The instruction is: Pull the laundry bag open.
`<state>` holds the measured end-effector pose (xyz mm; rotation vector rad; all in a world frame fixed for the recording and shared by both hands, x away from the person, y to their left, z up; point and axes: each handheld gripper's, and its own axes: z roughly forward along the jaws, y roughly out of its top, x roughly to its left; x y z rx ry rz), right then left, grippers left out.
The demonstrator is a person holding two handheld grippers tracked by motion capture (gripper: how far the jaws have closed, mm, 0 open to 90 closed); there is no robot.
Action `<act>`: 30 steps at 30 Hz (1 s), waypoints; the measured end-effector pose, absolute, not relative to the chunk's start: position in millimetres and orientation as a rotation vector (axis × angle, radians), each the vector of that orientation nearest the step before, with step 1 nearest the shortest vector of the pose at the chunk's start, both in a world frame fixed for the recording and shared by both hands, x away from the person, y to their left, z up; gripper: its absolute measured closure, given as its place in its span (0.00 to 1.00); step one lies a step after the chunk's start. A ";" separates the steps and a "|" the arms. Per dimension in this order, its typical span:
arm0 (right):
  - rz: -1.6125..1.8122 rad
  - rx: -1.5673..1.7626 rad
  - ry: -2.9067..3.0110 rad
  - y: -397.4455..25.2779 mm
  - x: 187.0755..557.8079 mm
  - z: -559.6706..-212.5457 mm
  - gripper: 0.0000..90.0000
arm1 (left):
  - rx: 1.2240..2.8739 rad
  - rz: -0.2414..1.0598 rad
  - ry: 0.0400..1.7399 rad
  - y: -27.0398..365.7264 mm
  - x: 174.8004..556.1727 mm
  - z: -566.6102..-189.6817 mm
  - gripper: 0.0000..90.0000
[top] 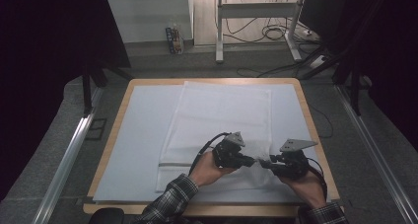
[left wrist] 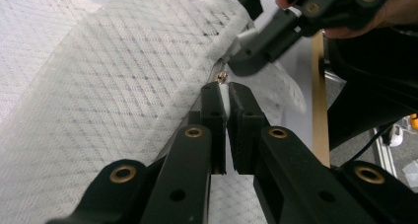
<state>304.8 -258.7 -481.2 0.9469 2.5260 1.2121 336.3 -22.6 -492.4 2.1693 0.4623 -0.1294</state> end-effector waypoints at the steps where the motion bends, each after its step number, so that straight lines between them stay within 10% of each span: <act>1: 1.207 0.944 2.527 -258.2 305.0 -481.0 0.86 | 2.172 -0.129 0.463 -22.4 336.5 -492.5 0.96; 30: 1.030 0.940 2.536 -254.7 299.8 -486.5 0.95 | 2.207 -0.108 0.488 -7.3 333.3 -497.5 0.97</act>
